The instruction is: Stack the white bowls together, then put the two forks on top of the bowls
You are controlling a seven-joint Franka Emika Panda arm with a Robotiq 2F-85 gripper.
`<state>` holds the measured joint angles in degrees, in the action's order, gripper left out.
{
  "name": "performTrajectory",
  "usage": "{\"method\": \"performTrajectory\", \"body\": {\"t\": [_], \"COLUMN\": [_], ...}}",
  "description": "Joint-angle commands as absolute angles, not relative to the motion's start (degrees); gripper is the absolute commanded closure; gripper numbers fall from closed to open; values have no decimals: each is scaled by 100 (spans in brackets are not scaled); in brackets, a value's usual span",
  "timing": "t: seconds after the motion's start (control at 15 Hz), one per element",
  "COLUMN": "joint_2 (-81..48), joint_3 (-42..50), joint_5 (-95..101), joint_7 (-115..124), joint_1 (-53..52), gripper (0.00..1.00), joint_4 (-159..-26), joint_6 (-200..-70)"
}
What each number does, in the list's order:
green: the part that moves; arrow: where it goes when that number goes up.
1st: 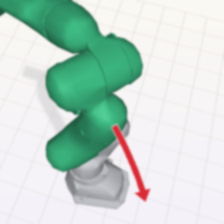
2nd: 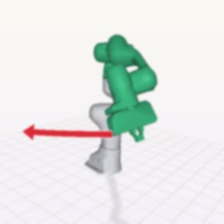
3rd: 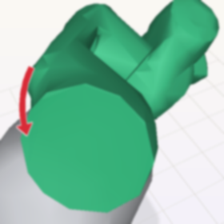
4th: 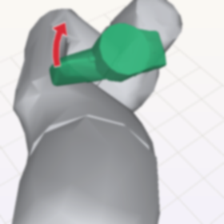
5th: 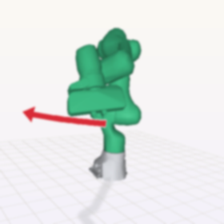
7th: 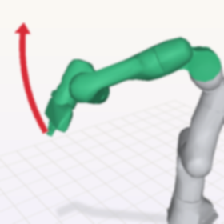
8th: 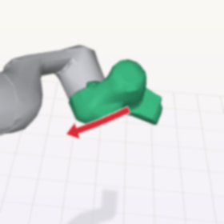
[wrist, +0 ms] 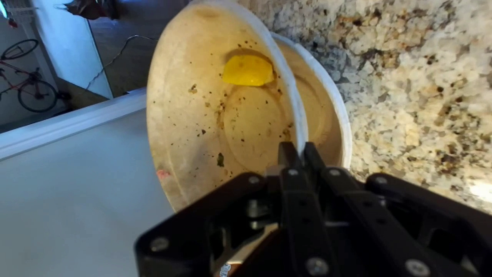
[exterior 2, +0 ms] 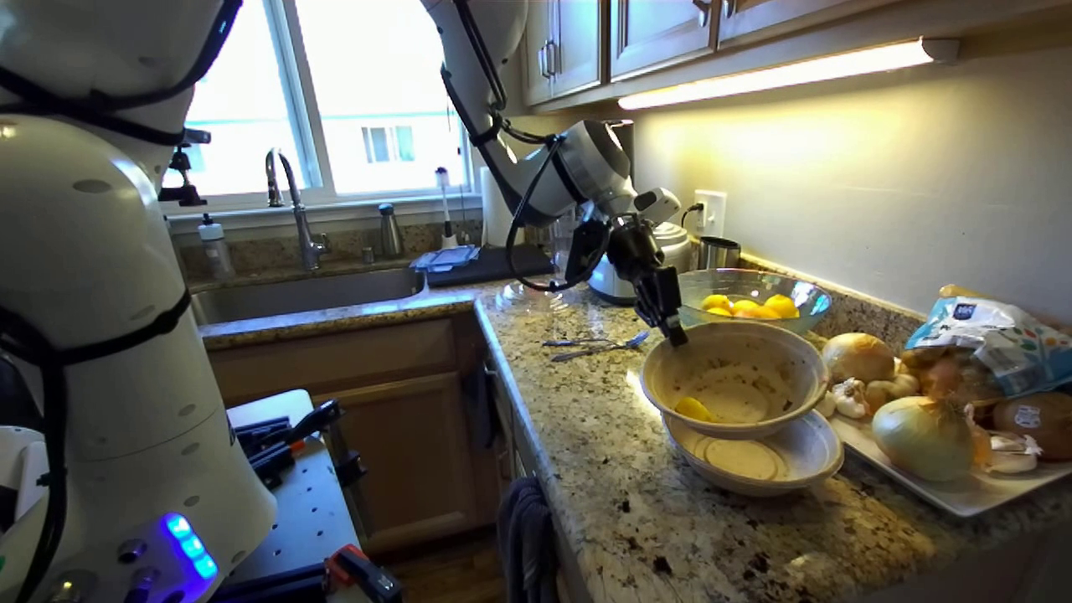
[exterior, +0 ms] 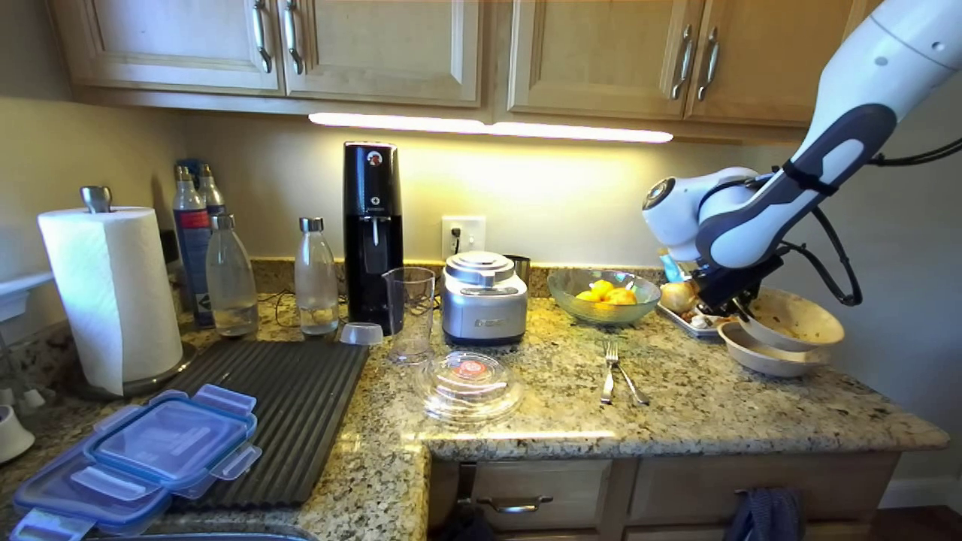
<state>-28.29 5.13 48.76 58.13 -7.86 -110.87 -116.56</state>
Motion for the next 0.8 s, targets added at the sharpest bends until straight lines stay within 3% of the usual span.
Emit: {"method": "performTrajectory", "body": {"t": [0.0,0.6,0.67,0.73], "joint_2": [-3008,-3568,-3591,-3601], "joint_3": [625,646,632,620], "joint_5": [5151,5137,5128,5140], "joint_7": [6037,5976,5944,5901], "joint_1": [-647,-602,-620,-638], "gripper": [93,94,68,69], "joint_4": [-11013,-10545,-10541,-10551], "joint_6": [-11852,-12120,-12116,-12124]}}
